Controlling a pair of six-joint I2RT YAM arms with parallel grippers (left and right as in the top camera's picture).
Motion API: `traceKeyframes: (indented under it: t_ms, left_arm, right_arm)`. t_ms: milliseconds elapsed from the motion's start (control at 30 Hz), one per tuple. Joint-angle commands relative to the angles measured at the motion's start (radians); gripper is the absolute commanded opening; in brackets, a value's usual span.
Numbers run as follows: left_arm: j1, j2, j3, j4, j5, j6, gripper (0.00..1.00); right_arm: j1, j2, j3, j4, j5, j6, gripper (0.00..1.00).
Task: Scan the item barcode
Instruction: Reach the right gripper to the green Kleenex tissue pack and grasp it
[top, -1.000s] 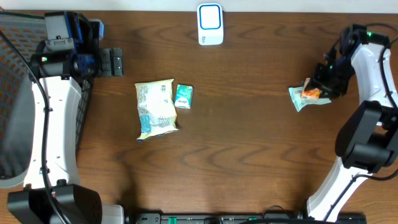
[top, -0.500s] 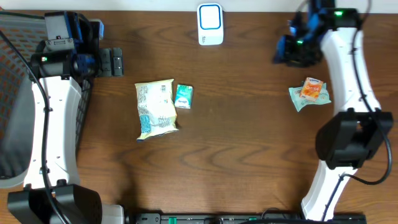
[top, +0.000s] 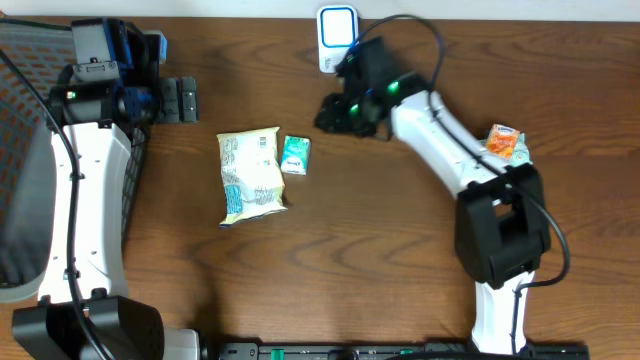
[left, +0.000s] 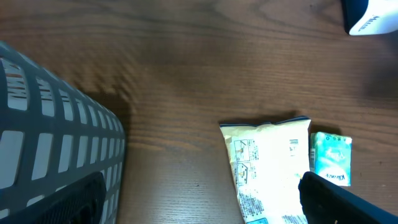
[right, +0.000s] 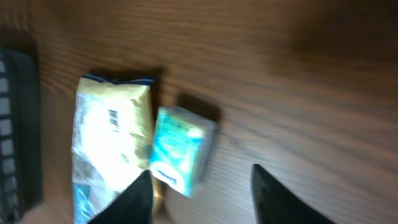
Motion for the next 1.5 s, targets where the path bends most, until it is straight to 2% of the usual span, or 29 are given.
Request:
traceKeyframes:
  t_ms: [0,200,867,1167,1400,1467]
  left_arm:
    - [-0.002,0.002,0.012,-0.002,-0.005,0.013,0.98]
    - [-0.002,0.002,0.012,-0.002,-0.005,0.013,0.98]
    - [-0.002,0.002,0.012,-0.002,-0.005,0.013,0.98]
    - [-0.002,0.002,0.012,-0.002,-0.005,0.013,0.97]
    - [-0.002,0.002,0.012,-0.002,-0.005,0.013,0.97]
    - [-0.002,0.002,0.012,-0.002,-0.006,0.013,0.98]
  right_arm:
    - [0.056,0.001,-0.064,0.076,0.047,0.113,0.51]
    - [0.118,0.002,-0.095,0.092,0.175,0.154,0.5]
    - [0.156,0.085,-0.095,0.089,0.13,0.184,0.33]
    - [0.163,0.141,-0.095,0.106,0.09,0.192,0.2]
    - [0.161,0.15,-0.094,0.092,0.091,0.187,0.03]
    - [0.152,0.146,-0.09,0.073,0.082,0.15,0.01]
